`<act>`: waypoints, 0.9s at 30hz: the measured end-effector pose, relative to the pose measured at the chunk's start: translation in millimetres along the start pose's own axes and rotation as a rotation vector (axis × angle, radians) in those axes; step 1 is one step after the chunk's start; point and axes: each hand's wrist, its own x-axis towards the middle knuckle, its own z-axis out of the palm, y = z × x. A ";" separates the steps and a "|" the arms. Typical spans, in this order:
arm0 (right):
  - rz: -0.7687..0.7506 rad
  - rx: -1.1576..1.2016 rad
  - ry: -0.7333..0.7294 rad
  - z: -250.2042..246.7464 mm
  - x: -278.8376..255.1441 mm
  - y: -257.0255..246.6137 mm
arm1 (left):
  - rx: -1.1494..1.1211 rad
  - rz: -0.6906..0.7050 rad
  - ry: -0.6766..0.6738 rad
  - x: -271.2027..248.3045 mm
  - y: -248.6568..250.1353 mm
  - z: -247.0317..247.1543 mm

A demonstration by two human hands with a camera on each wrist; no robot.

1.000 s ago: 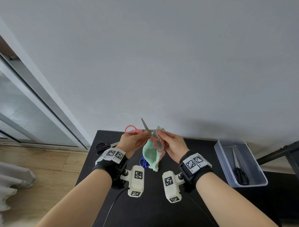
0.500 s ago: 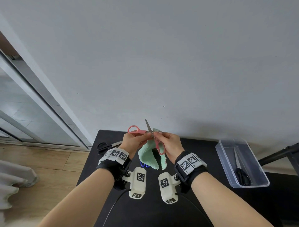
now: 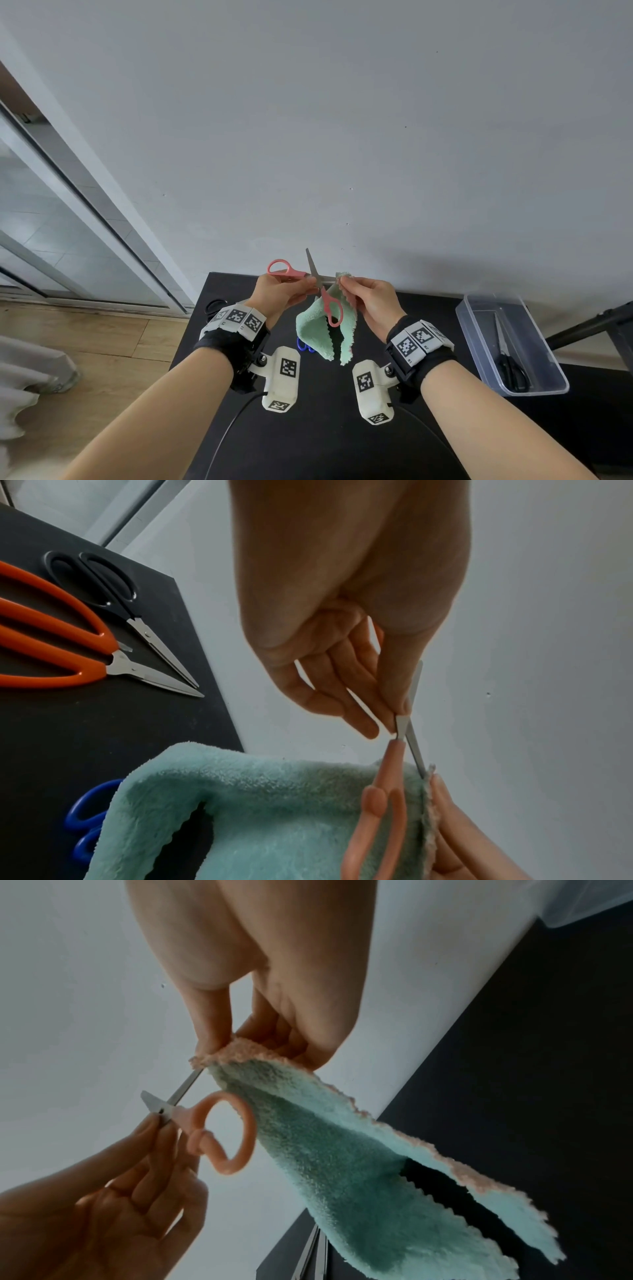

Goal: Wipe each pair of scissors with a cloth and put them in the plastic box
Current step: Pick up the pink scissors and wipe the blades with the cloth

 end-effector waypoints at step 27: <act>-0.034 -0.080 -0.096 12.4 -2.8 -6.4 | 0.232 0.006 -0.083 -1.7 11.9 12.0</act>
